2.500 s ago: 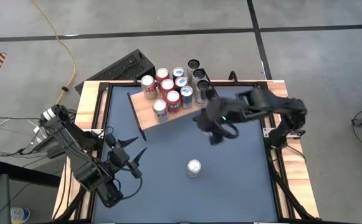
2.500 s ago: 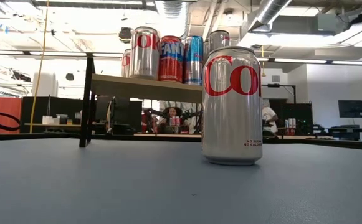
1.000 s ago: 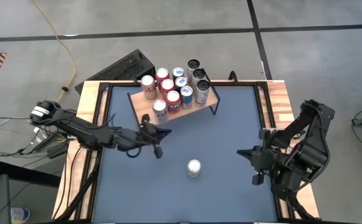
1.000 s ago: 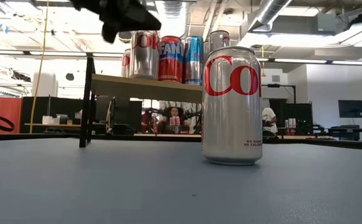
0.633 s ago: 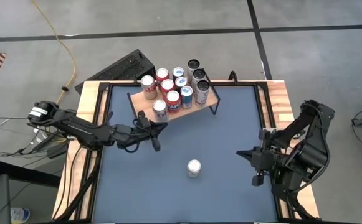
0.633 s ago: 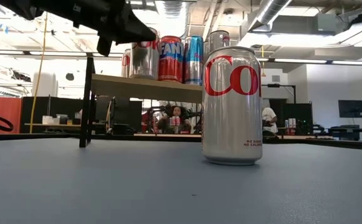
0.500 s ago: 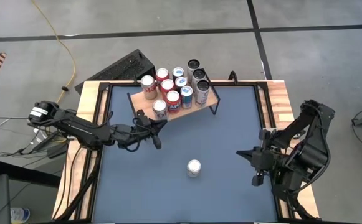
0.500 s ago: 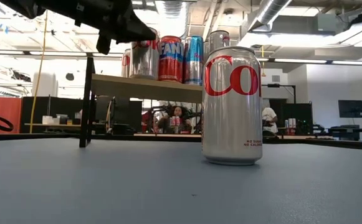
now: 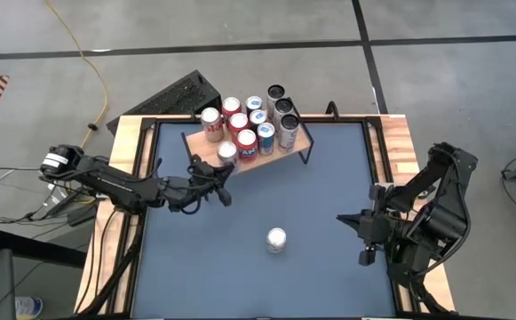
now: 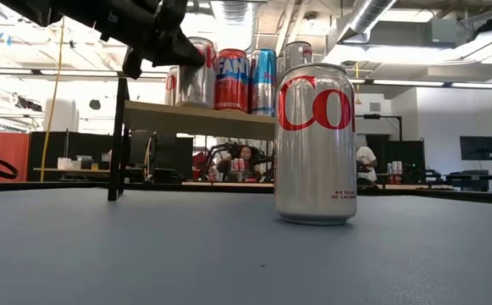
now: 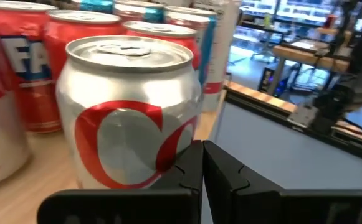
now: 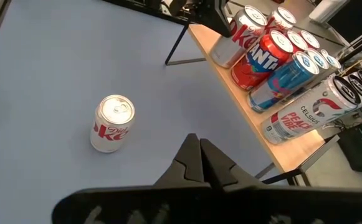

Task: Place canned beverage on shelf
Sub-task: Put the left silver soda can on the shelf aligned with the other silver soda can, then put the silver soda can on the shelf aligned with the other silver soda cans

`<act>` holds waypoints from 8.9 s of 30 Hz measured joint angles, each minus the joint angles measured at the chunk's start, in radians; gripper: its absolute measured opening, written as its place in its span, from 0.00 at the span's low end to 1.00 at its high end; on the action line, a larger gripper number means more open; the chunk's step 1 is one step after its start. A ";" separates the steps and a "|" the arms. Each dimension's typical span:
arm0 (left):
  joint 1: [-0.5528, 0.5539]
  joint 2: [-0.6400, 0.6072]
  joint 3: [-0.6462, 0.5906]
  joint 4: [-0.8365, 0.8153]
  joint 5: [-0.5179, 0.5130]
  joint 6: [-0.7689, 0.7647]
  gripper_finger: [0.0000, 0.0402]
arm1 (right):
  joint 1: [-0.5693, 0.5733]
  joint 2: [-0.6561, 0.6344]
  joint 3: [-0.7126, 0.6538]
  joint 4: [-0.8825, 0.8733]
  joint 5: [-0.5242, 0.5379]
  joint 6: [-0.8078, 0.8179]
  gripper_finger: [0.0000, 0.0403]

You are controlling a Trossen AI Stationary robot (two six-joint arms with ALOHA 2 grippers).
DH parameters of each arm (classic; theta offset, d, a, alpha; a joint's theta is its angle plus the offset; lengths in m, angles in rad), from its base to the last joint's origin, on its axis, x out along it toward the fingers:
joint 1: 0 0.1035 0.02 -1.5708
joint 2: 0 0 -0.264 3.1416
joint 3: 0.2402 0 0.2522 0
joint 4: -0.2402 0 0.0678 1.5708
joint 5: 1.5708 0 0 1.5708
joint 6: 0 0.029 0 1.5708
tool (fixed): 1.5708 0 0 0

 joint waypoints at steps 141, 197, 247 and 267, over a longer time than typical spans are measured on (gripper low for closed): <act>0.058 0.147 0.121 -0.076 -0.336 -0.027 0.00 | 0.014 0.006 -0.052 0.075 -0.031 0.005 0.00; -0.406 0.006 0.365 0.031 -0.133 0.508 0.06 | -0.015 0.023 -0.052 0.163 -0.238 -0.053 0.13; -0.809 -0.018 0.429 -0.172 -0.107 0.402 0.37 | -0.593 0.450 -0.008 0.585 -0.896 -0.916 0.74; -0.808 -0.018 0.429 -0.181 -0.133 0.394 0.37 | -0.617 0.496 -0.006 0.547 -0.907 -0.898 0.71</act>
